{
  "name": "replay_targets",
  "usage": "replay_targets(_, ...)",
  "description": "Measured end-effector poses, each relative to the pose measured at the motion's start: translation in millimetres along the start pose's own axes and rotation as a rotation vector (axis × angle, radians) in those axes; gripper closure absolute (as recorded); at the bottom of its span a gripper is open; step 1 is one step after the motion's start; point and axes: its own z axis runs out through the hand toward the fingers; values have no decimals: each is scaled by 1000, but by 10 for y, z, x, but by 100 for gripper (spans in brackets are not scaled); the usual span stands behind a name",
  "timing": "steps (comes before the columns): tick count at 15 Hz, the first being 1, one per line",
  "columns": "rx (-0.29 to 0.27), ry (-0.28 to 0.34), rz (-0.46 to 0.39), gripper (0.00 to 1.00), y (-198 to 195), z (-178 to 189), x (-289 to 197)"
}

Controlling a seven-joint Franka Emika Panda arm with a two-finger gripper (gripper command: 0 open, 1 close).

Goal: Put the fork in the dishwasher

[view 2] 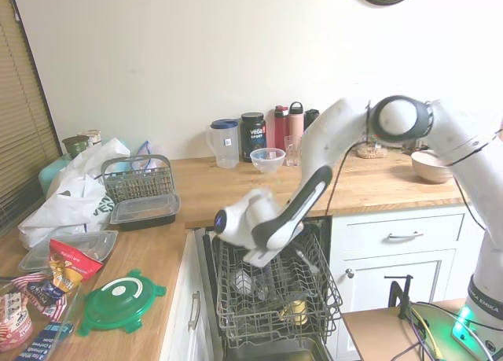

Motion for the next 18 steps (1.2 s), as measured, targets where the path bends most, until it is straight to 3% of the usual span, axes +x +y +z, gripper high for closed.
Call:
replay_targets(6, -13, -51, -10, 0, -571, -352, -24)
replay_targets(13, -17, -64, 0, 0, -705, -504, 18)
replay_targets(16, 25, -78, 15, 0, -615, -830, 160)
replay_targets(18, 96, -104, 33, 0, -359, -1378, 431)
